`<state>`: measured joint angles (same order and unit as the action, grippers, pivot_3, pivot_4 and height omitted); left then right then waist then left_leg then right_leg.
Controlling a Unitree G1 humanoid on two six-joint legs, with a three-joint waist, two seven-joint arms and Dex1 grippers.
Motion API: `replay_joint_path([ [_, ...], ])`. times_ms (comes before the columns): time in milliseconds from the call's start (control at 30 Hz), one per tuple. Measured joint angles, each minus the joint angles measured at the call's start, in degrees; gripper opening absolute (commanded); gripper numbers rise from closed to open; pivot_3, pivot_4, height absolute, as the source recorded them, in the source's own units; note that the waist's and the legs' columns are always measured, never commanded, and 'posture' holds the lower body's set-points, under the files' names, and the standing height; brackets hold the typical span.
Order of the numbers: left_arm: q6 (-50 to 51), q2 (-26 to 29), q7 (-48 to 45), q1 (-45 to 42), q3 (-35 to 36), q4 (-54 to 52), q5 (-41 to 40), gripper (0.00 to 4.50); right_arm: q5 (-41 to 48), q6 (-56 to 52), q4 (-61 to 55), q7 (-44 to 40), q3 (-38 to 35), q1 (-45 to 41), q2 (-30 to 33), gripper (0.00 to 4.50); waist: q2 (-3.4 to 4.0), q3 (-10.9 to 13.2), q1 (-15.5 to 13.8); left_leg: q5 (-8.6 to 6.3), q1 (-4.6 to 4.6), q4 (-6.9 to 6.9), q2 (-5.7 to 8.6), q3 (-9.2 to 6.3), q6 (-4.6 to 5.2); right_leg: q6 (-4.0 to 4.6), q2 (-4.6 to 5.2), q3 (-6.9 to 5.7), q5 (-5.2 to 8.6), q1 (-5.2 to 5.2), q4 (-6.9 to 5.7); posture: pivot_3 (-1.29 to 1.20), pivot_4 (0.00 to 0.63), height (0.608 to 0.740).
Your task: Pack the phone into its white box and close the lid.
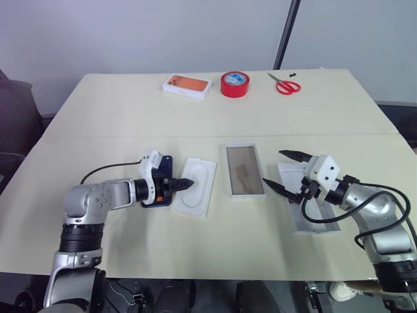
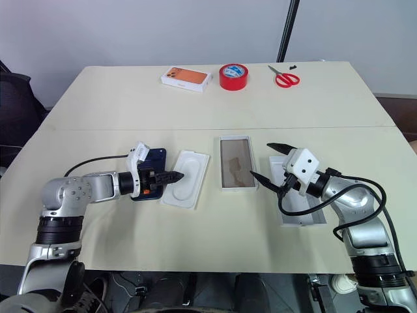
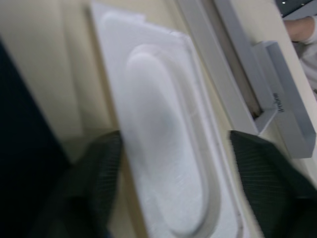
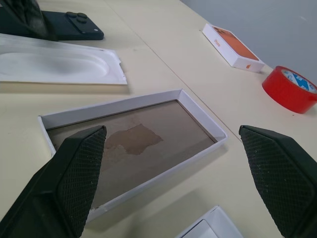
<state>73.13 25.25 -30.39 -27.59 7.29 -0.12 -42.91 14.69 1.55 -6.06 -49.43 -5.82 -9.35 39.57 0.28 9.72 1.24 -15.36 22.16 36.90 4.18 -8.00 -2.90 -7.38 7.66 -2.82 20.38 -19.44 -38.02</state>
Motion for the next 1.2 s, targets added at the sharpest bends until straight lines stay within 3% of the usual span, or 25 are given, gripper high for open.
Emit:
replay_joint_path([
  [67,0.36,0.03,0.41,0.04,-0.21,0.82,0.54,0.79,0.04,-0.16,0.0,-0.05,0.0,-0.3,0.0,4.5,0.0,0.0,0.0,0.0,0.0,0.0,0.0,-0.01,0.0,0.0,-0.01,0.01,0.0,0.0,0.0,0.0,0.15,0.74],
  [133,0.7,0.1,0.66,0.02,0.14,1.65,0.76,0.04,0.05,-0.27,-0.01,-0.07,0.0,-0.34,0.0,4.5,0.0,0.0,-0.04,0.0,0.0,-0.01,0.0,-0.01,0.0,0.0,0.0,0.01,0.0,-0.01,0.01,0.0,0.15,0.74],
  [433,2.04,-0.97,1.07,-1.09,2.73,4.31,0.59,0.04,2.25,-4.0,-3.44,-0.09,0.72,-0.33,-1.79,4.5,-0.01,0.0,-0.02,0.0,-0.02,-0.01,-0.02,-0.03,0.0,0.0,-0.02,0.03,0.0,-0.01,0.0,0.0,0.15,0.74],
  [667,0.75,-4.0,6.11,-2.36,8.46,5.53,0.51,0.04,0.63,-7.63,-5.54,-2.85,9.37,-0.08,-2.92,4.5,-0.13,0.06,-0.11,0.0,0.02,0.0,0.0,-0.06,-0.01,-0.02,-0.01,0.05,-0.01,-0.05,-0.01,0.0,0.15,0.74],
  [800,0.36,-5.77,8.78,-3.76,11.35,6.37,0.42,0.04,-2.98,-6.0,-2.97,-6.86,15.46,-3.08,-2.56,4.5,-0.23,0.13,-0.18,0.0,0.09,0.01,-0.01,-0.06,-0.01,-0.04,0.0,0.05,-0.02,-0.09,0.0,0.0,0.15,0.74],
  [933,1.02,-7.67,10.49,-3.83,14.38,6.33,-1.21,0.04,-3.34,-6.45,1.63,-11.16,16.92,-7.89,-1.96,4.5,-0.4,0.23,-0.26,0.0,0.14,0.06,-0.01,-0.07,-0.01,-0.08,0.0,0.04,-0.04,-0.12,0.02,0.0,0.15,0.74],
  [1033,1.92,-8.85,12.32,-3.85,16.96,5.96,-2.73,0.0,-5.38,-5.85,5.52,-13.1,18.3,-10.3,-1.21,3.71,-0.5,0.28,-0.32,0.0,0.16,0.07,-0.01,-0.06,-0.01,-0.09,0.01,0.04,-0.05,-0.12,0.03,0.0,0.15,0.74],
  [1200,2.38,-10.22,14.66,-3.61,18.94,4.36,-3.45,0.0,-7.94,-2.59,9.95,-15.63,20.26,-11.35,-0.57,1.13,-0.57,0.33,-0.27,0.0,0.19,0.1,-0.01,-0.05,-0.02,-0.1,0.01,0.04,-0.05,-0.15,0.03,0.0,0.15,0.74],
])
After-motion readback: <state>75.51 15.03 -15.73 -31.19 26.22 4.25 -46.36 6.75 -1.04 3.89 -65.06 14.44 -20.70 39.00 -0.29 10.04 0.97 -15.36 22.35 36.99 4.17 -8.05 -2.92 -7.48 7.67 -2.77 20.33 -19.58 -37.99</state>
